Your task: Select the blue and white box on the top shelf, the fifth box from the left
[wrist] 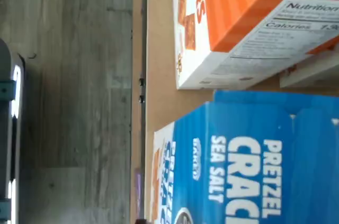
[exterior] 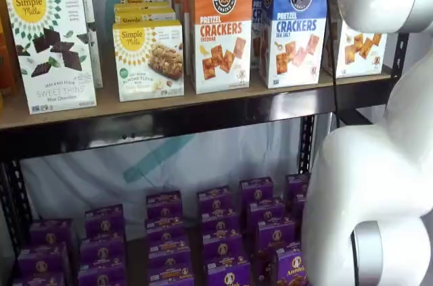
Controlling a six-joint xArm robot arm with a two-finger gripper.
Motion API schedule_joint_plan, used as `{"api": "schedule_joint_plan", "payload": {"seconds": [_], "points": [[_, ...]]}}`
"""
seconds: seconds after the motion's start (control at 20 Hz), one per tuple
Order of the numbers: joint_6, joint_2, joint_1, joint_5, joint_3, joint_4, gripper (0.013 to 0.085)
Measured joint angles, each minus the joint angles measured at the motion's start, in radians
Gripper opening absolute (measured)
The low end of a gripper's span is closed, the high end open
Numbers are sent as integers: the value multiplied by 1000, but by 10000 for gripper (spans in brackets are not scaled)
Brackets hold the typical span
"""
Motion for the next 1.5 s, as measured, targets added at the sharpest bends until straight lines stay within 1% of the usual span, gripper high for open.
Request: {"api": "schedule_joint_plan", "payload": {"seconds": [0.2,0.25,0.3,0.4,0.45,0.5,0.7,0.75,0.8,0.85,1.2,1.25,1.5], "points": [[0,3,-3,5,0,9,850],[0,2,-3,4,2,10,810],[0,1,-3,2,4,11,810],[1,-3,-3,-3,10,13,730],[1,-5,-3,-5,13,15,730],[2,-6,-3,-6,15,17,690],[2,-10,-3,-6,19,18,690],[2,-12,-4,-6,21,20,650],[1,-13,-5,-6,22,21,650],[0,-15,-7,-6,23,22,610],[-6,-23,-15,7,26,26,610],[-7,-26,-17,12,26,26,570],[-15,-36,-27,31,31,27,570]]}}
